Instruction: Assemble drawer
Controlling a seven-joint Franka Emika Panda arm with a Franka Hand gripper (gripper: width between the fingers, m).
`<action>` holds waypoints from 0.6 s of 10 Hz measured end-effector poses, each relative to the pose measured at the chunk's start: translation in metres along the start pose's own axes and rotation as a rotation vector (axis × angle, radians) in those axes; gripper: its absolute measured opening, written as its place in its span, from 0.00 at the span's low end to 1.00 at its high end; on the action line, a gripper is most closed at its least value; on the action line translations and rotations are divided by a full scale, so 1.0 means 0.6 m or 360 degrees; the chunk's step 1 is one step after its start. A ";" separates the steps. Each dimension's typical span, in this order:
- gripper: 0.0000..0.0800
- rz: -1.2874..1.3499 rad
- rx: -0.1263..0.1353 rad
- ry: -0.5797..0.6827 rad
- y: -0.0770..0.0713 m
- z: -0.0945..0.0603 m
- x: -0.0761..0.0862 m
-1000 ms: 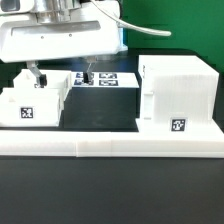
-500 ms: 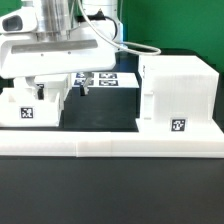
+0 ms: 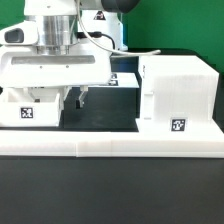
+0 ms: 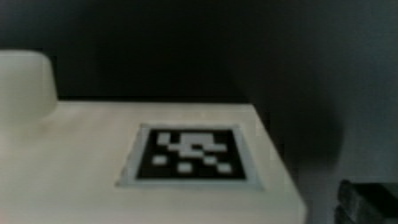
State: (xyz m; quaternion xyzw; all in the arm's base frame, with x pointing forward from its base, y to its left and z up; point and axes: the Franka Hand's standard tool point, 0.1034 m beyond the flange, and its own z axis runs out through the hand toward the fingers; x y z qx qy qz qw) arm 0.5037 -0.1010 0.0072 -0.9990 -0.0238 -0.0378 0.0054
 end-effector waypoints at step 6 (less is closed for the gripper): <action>0.10 0.0001 0.0001 0.0000 0.000 0.001 0.000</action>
Offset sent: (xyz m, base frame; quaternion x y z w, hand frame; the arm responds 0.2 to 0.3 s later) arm 0.0000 0.0000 0.0000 0.0000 0.0000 0.0000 1.0000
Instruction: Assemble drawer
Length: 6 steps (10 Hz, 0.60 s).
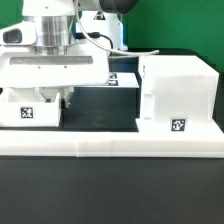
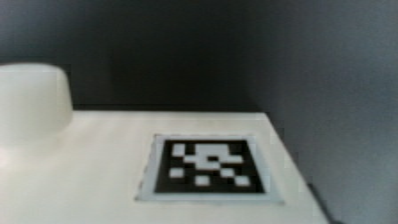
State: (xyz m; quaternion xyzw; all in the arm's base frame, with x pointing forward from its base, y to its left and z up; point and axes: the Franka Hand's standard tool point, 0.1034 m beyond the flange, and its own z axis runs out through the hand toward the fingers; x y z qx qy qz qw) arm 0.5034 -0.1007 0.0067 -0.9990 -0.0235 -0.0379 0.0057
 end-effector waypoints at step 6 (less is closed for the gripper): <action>0.05 0.0019 0.0004 -0.0003 -0.002 0.000 -0.001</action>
Offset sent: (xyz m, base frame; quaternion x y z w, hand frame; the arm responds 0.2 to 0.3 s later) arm 0.0000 0.0000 0.0000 0.0000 0.0000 0.0000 1.0000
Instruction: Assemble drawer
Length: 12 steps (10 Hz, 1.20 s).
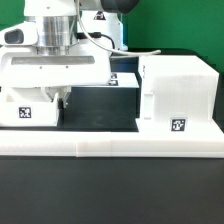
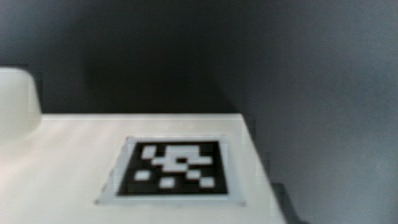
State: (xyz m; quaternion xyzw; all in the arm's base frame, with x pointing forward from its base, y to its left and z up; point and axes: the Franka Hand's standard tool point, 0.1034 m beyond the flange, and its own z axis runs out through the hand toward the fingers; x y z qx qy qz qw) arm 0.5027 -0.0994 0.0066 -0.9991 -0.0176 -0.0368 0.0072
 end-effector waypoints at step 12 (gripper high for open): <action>0.06 -0.1016 -0.0001 -0.0009 -0.053 -0.032 0.036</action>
Offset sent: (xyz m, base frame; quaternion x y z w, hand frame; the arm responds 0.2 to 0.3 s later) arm 0.0034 0.0182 0.0239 0.0343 -0.0068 -0.0882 0.9955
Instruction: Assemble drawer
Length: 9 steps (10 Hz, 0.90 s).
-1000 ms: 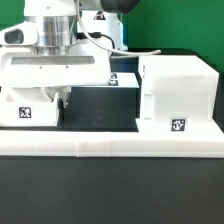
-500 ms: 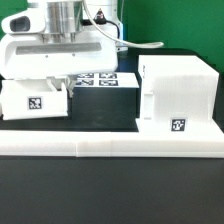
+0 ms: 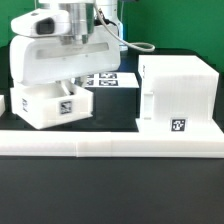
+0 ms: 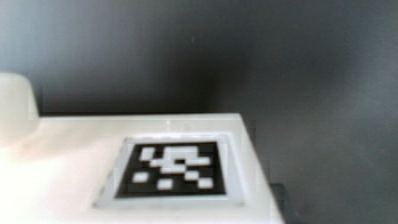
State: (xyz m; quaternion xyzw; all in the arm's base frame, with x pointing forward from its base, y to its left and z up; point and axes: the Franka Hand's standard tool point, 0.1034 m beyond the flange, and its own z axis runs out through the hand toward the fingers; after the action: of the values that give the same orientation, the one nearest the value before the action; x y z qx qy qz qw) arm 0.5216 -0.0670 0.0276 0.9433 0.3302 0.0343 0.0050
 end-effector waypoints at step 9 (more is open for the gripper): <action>0.06 -0.1128 0.0037 -0.0112 -0.018 0.004 0.024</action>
Offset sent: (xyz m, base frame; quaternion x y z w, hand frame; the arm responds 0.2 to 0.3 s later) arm 0.0000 0.0000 0.0000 0.0000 0.0000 -0.1938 0.9810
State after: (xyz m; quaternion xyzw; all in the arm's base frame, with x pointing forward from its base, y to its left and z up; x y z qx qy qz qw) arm 0.5263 -0.0492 0.0259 0.7708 0.6369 -0.0058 0.0172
